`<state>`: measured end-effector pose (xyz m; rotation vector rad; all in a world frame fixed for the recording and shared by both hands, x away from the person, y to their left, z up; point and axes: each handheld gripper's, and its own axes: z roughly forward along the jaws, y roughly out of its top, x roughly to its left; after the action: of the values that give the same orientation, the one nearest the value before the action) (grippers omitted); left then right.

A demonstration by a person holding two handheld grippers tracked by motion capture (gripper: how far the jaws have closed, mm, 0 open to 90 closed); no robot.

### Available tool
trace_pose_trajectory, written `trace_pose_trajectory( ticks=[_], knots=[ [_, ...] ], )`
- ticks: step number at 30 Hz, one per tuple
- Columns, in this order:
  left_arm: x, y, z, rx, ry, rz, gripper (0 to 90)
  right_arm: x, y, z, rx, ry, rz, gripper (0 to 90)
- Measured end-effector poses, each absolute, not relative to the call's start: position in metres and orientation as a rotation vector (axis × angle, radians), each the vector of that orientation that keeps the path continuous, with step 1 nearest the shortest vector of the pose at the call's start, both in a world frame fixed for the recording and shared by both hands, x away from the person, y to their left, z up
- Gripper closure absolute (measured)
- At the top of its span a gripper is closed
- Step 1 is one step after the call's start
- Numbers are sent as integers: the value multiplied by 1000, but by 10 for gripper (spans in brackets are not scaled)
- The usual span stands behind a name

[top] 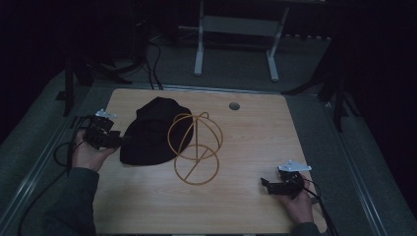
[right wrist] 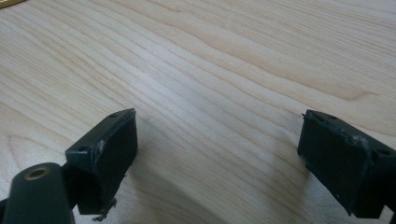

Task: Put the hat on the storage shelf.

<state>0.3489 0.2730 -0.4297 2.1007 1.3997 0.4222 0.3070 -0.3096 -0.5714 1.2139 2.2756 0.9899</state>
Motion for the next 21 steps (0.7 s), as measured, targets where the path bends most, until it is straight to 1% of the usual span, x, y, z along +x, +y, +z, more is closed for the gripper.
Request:
trace_pose_trajectory(
  ticks=[5, 15, 21],
  knots=[
    [352, 269, -426, 2134, 1394, 423, 502, 307, -310, -571, 1214, 2276, 990, 118],
    [362, 261, -411, 2186, 1375, 420, 534, 307, -310, -571, 1215, 2276, 990, 118],
    [367, 259, -407, 2204, 1371, 390, 534, 307, -310, -571, 1214, 2276, 990, 118]
  ],
)
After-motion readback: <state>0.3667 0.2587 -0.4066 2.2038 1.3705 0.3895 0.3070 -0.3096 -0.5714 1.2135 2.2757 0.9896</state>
